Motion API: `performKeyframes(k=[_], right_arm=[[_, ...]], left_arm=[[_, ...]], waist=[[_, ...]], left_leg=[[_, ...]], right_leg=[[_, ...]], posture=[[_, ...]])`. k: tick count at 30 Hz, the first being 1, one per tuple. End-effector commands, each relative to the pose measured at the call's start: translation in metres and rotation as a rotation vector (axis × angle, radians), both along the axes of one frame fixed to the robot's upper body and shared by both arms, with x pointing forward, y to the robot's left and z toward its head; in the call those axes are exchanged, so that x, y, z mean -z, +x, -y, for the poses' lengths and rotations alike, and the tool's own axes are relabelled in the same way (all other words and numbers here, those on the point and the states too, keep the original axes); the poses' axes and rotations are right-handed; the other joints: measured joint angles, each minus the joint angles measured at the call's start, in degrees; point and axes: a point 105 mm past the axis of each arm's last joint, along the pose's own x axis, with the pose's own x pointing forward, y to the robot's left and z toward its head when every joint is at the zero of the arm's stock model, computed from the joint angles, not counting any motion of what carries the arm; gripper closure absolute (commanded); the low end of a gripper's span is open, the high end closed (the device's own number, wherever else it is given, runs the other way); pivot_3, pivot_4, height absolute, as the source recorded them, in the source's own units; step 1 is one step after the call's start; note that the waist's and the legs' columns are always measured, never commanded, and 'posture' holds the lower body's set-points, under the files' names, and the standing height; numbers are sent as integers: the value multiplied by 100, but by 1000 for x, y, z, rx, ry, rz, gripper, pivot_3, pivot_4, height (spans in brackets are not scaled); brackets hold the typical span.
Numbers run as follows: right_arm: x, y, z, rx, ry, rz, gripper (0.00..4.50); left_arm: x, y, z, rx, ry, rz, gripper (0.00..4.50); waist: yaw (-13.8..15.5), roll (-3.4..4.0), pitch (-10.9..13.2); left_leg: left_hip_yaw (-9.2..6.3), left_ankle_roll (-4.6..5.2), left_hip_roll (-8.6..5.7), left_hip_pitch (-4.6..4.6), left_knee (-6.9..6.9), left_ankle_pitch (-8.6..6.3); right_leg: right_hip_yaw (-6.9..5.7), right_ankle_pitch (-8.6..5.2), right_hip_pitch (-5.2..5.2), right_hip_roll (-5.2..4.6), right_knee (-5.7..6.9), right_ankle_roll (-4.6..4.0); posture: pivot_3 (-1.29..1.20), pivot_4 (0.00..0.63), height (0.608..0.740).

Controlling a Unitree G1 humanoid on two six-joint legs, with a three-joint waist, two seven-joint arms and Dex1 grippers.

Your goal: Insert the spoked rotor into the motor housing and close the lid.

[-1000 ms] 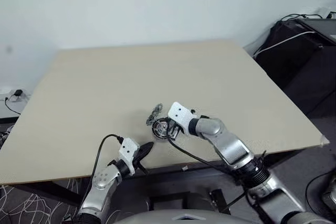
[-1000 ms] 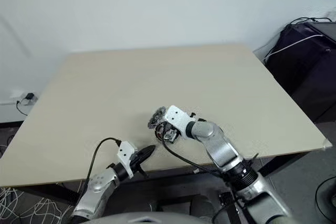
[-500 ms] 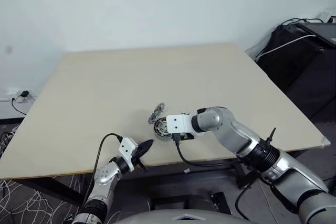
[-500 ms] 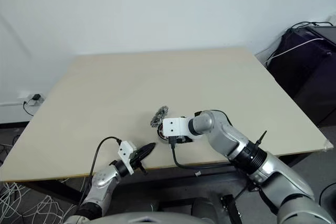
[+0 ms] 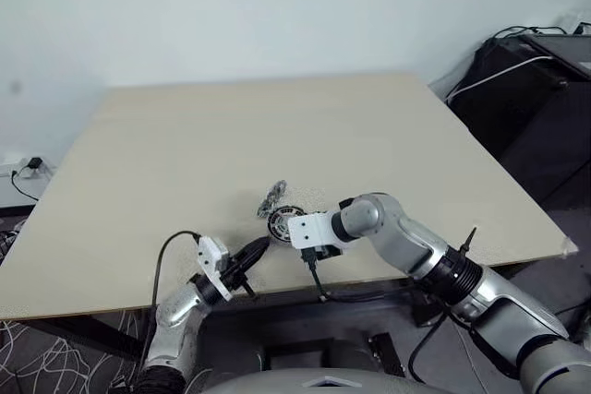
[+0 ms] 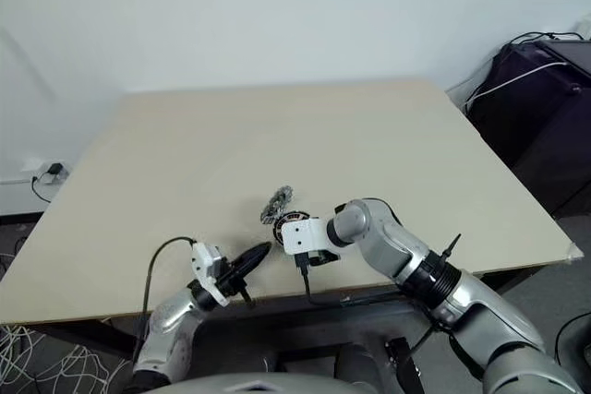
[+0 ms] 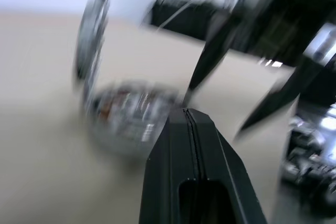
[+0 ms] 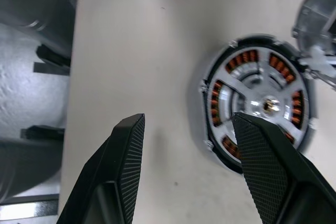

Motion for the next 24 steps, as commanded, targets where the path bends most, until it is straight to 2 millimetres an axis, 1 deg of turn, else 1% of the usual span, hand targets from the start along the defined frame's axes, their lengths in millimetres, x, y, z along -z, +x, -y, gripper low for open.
performKeyframes(k=[1, 6, 7, 11, 15, 19, 24], right_arm=[[-11, 0, -6, -16, 30, 31, 1652], [-11, 1, -6, -18, 28, 32, 1652], [-12, 1, -7, -20, 27, 34, 1652], [-12, 5, -9, -23, 26, 39, 1652], [-11, 8, -12, -23, 27, 33, 1652], [-7, 9, -12, -20, 22, 20, 1652], [-1, 10, -8, -9, 0, -3, 1652]], left_arm=[[-19, 0, 2, 27, -22, 15, 4500], [-29, -2, 10, 24, -10, 1, 4500], [-29, -2, 13, 18, 3, -3, 4500], [-29, -1, 18, -33, 32, -25, 4500], [-24, 3, 26, -87, 56, -56, 4500], [-21, 5, 25, -132, 56, -84, 4500], [-13, -1, 21, -134, 87, -116, 4500]], waist=[[2, 0, 0], [4, -6, 5], [7, -7, 5], [26, -7, 5], [38, -7, 5], [46, -7, 6], [42, -7, 6]], left_leg=[[1, 0, 0, 0, -2, -2], [6, 3, 1, 0, -3, -8], [6, 3, 1, 0, -3, -7], [6, 1, 3, 2, 1, -6], [8, 0, 3, 6, 1, -5], [8, -1, 4, 6, -1, -4], [10, -1, 3, 6, -1, -5]], right_leg=[[-1, -2, -1, 0, -1, -3], [-2, -7, 1, 2, -6, -3], [-2, -18, 1, 2, -6, 16], [-3, -22, 5, 3, -4, 25], [-1, -20, 8, 4, -3, 25], [-2, -16, 6, 5, -3, 16], [-1, -21, 7, 5, -3, 23]], posture=[[0, 0, 740], [0, 0, 740], [0, 0, 740], [0, 0, 740], [0, 0, 740], [0, 0, 740], [0, 0, 740]])
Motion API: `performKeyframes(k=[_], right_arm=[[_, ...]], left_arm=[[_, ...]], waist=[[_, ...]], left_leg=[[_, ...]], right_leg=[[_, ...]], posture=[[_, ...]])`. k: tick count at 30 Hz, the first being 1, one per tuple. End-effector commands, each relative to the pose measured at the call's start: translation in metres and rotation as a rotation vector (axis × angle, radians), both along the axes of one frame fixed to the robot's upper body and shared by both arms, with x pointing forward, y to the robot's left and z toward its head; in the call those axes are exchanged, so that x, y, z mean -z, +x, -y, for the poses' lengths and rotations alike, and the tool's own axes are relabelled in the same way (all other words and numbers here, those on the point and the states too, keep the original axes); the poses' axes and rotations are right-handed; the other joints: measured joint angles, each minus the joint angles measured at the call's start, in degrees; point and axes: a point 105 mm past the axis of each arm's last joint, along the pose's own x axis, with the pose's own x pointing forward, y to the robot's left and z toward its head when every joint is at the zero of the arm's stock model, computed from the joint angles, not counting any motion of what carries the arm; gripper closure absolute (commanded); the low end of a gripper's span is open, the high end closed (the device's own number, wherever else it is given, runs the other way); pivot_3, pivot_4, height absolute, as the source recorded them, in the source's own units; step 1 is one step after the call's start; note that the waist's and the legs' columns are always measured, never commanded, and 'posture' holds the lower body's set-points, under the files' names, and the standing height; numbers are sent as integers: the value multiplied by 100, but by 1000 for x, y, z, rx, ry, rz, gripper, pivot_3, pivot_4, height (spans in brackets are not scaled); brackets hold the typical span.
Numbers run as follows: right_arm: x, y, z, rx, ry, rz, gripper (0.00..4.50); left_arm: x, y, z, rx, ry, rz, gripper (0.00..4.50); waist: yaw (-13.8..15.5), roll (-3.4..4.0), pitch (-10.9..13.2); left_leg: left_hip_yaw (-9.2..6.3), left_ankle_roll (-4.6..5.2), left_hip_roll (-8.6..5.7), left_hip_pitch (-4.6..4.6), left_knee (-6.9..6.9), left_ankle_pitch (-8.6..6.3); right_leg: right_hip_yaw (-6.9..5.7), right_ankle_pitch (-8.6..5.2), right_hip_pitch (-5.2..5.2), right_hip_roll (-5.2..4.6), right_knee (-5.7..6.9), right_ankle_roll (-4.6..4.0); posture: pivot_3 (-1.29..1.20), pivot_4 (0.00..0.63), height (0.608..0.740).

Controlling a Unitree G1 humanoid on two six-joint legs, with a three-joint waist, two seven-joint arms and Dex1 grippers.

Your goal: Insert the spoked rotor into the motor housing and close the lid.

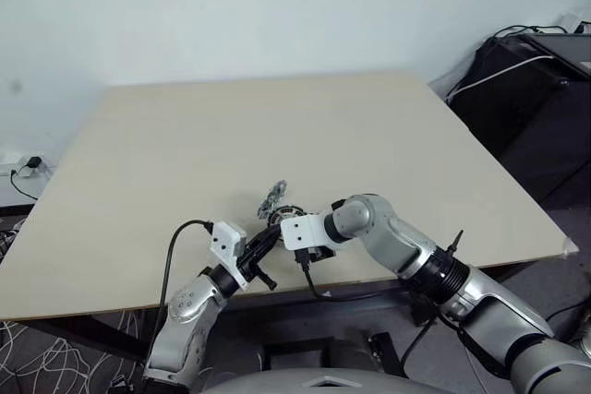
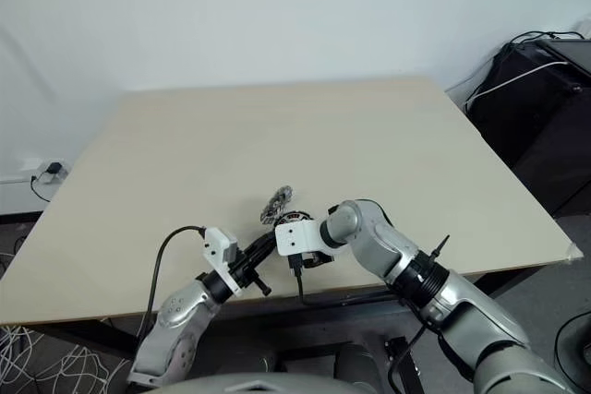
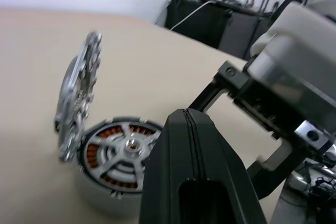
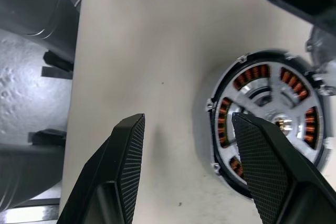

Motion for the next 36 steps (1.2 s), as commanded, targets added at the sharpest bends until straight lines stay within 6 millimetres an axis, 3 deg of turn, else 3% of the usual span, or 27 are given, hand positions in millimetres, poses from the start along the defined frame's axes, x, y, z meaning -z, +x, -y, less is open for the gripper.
performKeyframes(k=[1, 10, 24, 27, 33, 36], right_arm=[[-9, 7, 0, -7, 9, 28, 1652], [-4, 14, 6, 16, -15, 25, 1652], [-3, 25, 4, 32, -27, 34, 1652], [0, 23, 6, 23, -41, 26, 2271], [2, 22, 8, 28, -46, 27, 4126], [2, 20, 8, 26, -44, 23, 4126]], left_arm=[[-11, -2, -1, 1, 11, 44, 4500], [21, -4, -17, -90, 87, 0, 4500], [39, 1, -26, -104, 62, 22, 4500], [42, 1, -28, -101, 58, 23, 4500], [53, 3, -32, -91, 55, 15, 4500], [54, 5, -33, -88, 48, 23, 4500]], waist=[[-1, 0, 0], [7, 1, 0], [0, 1, -2], [4, 2, -4], [7, 1, -7], [11, 0, -8]], left_leg=[[0, 0, 0, 0, 0, 0], [1, 0, 0, 1, 0, 0], [3, -2, 1, 1, 2, 1], [4, -3, 1, 2, 4, 2], [4, -4, 1, 6, 4, 3], [4, -4, 0, 6, 5, 3]], right_leg=[[0, 0, 0, 0, 0, 0], [0, 1, 1, 0, 1, -2], [0, 21, -1, 1, 2, -29], [-1, 23, 0, 1, 2, -32], [-2, 25, 4, 1, 3, -31], [-2, 26, 4, 1, 3, -32]], posture=[[0, 0, 740], [0, 0, 740], [0, 0, 740], [0, 0, 740], [0, 0, 740], [0, 0, 740]])
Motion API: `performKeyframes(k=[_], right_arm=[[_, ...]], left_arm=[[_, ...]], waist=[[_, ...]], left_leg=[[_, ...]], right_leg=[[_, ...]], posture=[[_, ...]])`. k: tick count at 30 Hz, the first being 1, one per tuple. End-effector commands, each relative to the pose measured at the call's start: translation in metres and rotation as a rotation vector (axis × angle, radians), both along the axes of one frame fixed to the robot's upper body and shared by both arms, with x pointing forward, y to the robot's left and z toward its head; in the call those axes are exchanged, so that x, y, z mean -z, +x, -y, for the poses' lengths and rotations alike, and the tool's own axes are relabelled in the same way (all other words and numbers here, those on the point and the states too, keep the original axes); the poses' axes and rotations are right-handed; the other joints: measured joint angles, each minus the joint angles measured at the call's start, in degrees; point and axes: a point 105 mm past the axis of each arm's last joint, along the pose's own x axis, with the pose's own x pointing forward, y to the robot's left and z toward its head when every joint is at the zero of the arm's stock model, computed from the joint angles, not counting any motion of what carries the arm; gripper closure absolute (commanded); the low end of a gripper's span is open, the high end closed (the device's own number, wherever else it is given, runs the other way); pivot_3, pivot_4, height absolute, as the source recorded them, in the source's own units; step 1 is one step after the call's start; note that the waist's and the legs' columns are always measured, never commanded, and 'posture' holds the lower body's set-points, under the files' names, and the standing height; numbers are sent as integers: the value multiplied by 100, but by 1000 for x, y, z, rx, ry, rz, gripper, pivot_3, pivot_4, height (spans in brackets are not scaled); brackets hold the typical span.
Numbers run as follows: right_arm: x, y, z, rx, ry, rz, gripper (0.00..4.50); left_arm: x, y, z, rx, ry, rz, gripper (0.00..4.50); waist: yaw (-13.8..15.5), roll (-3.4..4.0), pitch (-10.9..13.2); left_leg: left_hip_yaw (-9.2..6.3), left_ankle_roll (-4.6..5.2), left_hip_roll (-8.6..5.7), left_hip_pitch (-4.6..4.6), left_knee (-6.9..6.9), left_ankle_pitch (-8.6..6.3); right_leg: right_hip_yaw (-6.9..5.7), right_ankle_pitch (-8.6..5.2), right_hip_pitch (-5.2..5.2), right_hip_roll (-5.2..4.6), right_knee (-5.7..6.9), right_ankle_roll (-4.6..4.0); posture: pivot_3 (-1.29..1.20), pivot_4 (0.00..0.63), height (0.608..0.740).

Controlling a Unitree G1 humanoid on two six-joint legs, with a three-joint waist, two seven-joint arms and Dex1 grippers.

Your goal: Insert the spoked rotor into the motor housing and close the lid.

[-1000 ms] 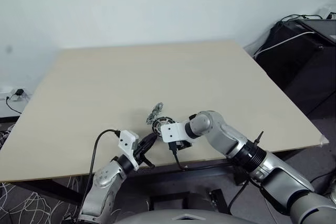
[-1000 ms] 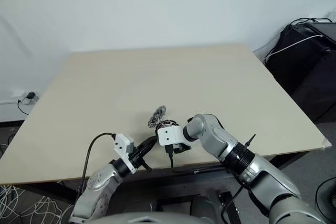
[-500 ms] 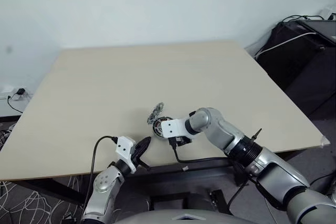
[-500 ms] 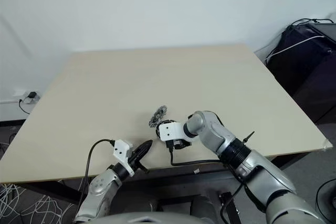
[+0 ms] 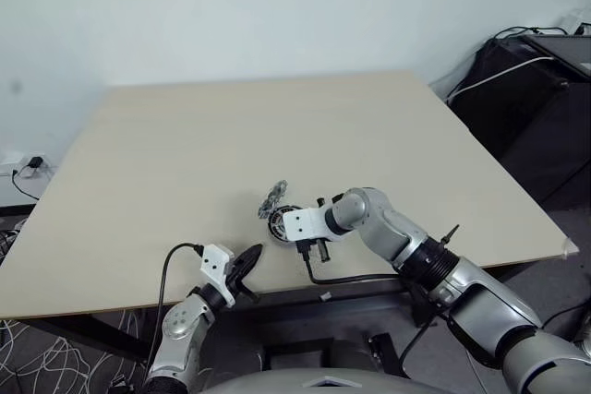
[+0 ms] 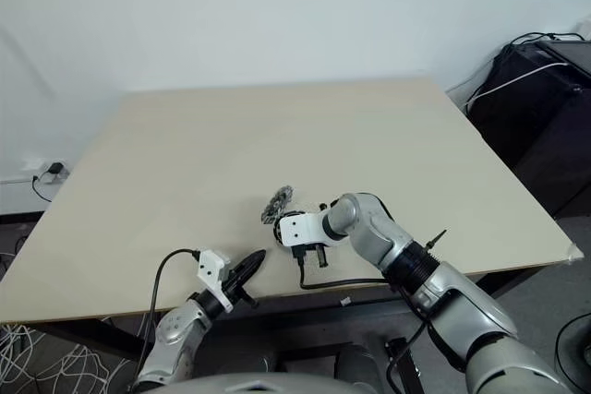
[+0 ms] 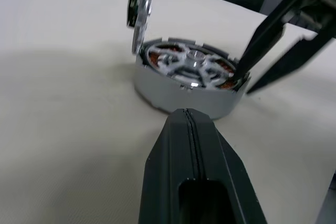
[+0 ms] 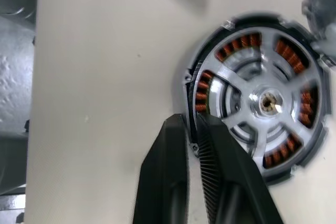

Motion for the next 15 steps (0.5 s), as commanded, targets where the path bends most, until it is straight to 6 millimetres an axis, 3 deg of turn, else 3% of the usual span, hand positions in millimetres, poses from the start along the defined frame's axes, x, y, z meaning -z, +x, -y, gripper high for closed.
performKeyframes(k=[1, 15], right_arm=[[-5, 2, 2, 0, 3, 20, 4126], [-6, 4, -1, 2, 25, 24, 4126]], left_arm=[[-9, 7, -2, 4, -16, 57, 4500], [-5, 9, -3, 15, -30, 72, 4500]], waist=[[-3, -3, -3], [-13, -2, -7]], left_leg=[[1, 0, 0, 0, 0, 0], [1, 0, 1, 1, 0, 0]], right_leg=[[1, 0, 0, 0, 0, 0], [0, 1, 0, 1, 0, 0]], posture=[[0, 0, 740], [0, 0, 740]])
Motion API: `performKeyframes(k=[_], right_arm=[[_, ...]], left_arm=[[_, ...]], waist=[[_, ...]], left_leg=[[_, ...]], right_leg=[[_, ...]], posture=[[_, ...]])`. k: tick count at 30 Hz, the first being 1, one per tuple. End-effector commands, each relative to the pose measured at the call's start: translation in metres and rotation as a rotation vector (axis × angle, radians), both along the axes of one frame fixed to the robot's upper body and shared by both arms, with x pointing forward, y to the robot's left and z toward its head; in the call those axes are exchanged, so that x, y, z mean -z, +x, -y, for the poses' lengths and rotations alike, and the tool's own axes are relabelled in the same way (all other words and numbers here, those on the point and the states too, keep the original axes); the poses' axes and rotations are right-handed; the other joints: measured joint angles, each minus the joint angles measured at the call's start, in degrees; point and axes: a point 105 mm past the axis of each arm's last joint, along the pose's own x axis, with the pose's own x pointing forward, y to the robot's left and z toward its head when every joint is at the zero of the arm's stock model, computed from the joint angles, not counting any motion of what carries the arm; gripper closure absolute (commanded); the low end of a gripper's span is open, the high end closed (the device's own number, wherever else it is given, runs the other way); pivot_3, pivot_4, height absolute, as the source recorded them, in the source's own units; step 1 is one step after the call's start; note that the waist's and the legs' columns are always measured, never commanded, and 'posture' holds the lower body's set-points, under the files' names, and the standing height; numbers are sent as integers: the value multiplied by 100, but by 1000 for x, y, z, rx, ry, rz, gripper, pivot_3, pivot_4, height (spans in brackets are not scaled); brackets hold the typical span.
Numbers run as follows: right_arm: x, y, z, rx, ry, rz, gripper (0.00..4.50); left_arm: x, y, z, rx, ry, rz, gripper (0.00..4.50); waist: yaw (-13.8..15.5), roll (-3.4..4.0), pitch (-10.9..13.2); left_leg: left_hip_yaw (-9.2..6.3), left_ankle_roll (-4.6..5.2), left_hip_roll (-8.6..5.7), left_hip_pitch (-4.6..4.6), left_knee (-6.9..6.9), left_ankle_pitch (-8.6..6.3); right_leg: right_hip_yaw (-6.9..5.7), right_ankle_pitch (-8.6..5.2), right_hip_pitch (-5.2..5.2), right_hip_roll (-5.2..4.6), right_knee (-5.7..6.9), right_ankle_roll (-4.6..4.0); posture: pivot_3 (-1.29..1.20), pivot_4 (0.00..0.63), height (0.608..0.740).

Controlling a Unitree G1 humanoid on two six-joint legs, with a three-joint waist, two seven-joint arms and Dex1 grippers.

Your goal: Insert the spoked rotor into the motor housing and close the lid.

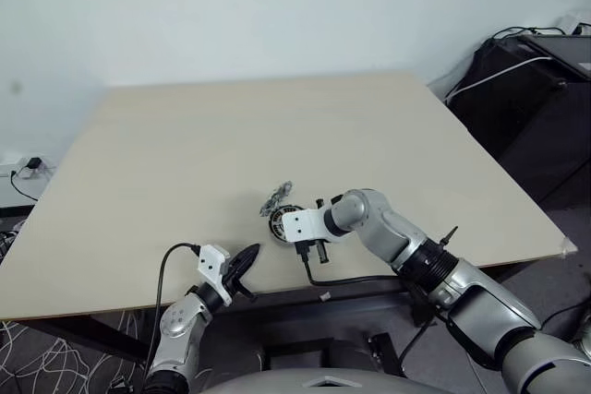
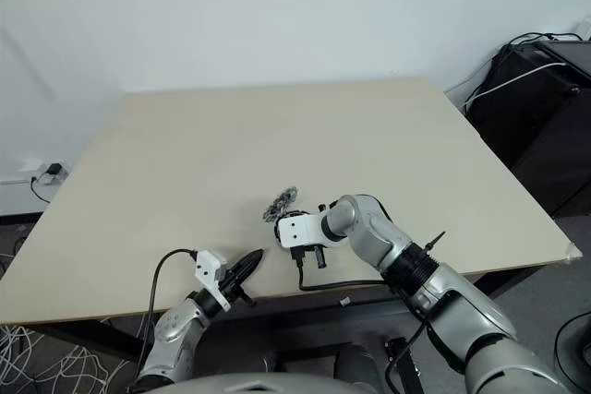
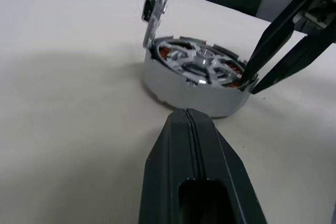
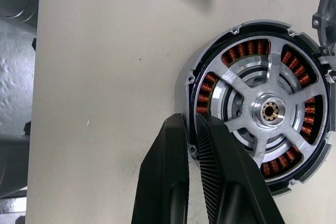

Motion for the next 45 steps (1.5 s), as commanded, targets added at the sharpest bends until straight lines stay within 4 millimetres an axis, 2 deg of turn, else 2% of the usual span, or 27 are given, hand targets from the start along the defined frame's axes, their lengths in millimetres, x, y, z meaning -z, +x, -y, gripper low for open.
performKeyframes(k=[1, 4, 10, 17, 22, 25, 30, 34, 39, 42, 45], right_arm=[[-6, 3, 1, 0, 15, 17, 4126], [-6, 4, 2, 13, 23, 17, 4494], [-14, 5, 2, 76, 87, 28, 4498], [-41, 3, 8, 177, 182, 32, 4498], [-56, 1, 14, 352, 261, -40, 4498], [-60, -4, 16, 558, 321, -179, 4498], [-62, -25, 14, 805, 350, -413, 4498], [-54, -29, 13, 910, 381, -493, 4498], [-47, -23, 12, 1003, 421, -514, 4498], [-45, -19, 10, 1035, 423, -513, 4498], [-36, -7, 12, 1147, 418, -511, 4498]], left_arm=[[-9, 7, 1, 3, -8, 53, 4500], [-11, 9, 2, 10, -6, 63, 4500], [-15, 11, 5, 27, -1, 84, 4500], [-7, 13, 3, 24, -9, 63, 4500], [1, 14, 1, 15, -14, 42, 4500], [1, 15, 0, 9, -21, 44, 4500], [6, 15, -2, -4, -25, 24, 4500], [1, 11, 4, 1, -34, 42, 4500], [-19, 4, 20, 16, -48, 83, 4500], [-29, 3, 30, 21, -49, 86, 4500], [-37, 3, 36, 19, -48, 88, 4500]], waist=[[0, 0, 0], [3, -1, 0], [8, -1, -1], [36, -2, 0], [56, -1, 0], [67, 1, -2], [73, 10, -8], [60, 23, -17], [-30, 19, -16], [-53, 17, -14], [-81, 18, -15]], left_leg=[[0, 0, 0, 0, 0, 0], [0, 0, 0, 0, 0, 0], [0, -1, 0, 0, 1, 1], [0, 1, -2, -6, 1, 0], [-1, 0, 2, -6, 1, 1], [-3, -4, 5, -6, 5, 3], [-4, -5, 5, -6, 8, 5], [-7, -10, 5, -5, 7, 7], [-3, -4, -1, -9, 6, 5], [-3, -4, -2, -16, 4, 4], [-4, -5, 1, -16, 4, 5]], right_leg=[[0, 0, 0, 0, 1, 0], [0, 0, 0, 0, 1, 0], [0, 3, 1, 0, 1, -2], [1, 4, -6, -1, -1, -3], [-1, 4, -6, 0, 0, -2], [-3, 5, -3, 1, 1, 2], [-3, 12, -4, 0, 4, -6], [-4, 5, -6, 3, 6, 11], [6, 2, -12, -1, 2, 19], [8, 19, -20, 0, 1, -8], [4, 18, -20, 2, 2, -7]], posture=[[0, 0, 740], [0, 0, 740], [0, 0, 740], [0, 0, 740], [0, 0, 740], [0, 0, 740], [0, 0, 740], [0, 0, 740], [0, 0, 740], [0, 0, 740], [0, 0, 740]])
